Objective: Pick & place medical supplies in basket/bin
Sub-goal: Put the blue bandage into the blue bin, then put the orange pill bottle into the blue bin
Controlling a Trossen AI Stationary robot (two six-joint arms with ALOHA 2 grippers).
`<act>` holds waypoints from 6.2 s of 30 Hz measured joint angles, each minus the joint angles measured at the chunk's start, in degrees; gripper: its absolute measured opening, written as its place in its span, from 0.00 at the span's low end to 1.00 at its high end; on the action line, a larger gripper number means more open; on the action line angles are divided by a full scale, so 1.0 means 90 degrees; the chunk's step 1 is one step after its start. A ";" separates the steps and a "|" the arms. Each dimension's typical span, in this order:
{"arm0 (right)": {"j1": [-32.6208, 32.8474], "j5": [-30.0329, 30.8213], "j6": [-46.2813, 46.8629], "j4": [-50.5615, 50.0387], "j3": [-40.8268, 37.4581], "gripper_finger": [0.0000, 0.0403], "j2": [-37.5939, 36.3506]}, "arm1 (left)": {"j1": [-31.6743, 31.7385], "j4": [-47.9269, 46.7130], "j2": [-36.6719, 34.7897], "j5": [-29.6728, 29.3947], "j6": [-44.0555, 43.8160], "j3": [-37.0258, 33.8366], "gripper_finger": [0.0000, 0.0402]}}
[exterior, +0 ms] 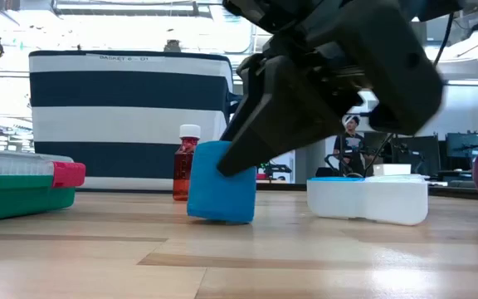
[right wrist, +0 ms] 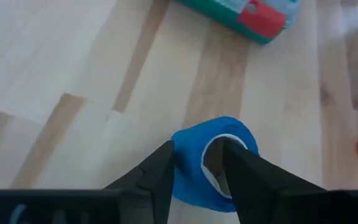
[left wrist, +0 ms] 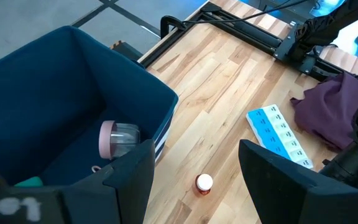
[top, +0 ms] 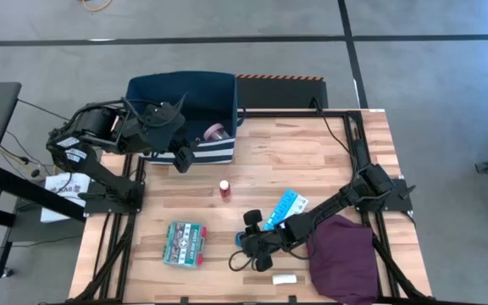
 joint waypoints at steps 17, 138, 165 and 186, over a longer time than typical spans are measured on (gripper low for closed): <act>-0.0064 -0.0097 -0.0268 -0.0315 0.0022 0.03 -0.0066 | -0.0001 -0.0012 0.0000 -0.0005 0.0053 0.0000 0.55; -0.1430 0.0163 0.0393 -0.6007 0.0546 0.30 -0.4925 | -0.2499 0.8776 -0.0729 -0.1775 -0.2044 -0.8705 0.55; -0.1430 0.0162 0.0333 -0.6000 0.0546 0.30 -0.4920 | -0.1151 0.7447 -0.0733 -0.1417 -0.1434 -0.8801 0.55; -0.1430 0.0157 0.0333 -0.6034 0.0546 0.30 -0.4918 | -0.1205 0.8797 0.0729 -0.2347 -0.1149 -0.8801 0.51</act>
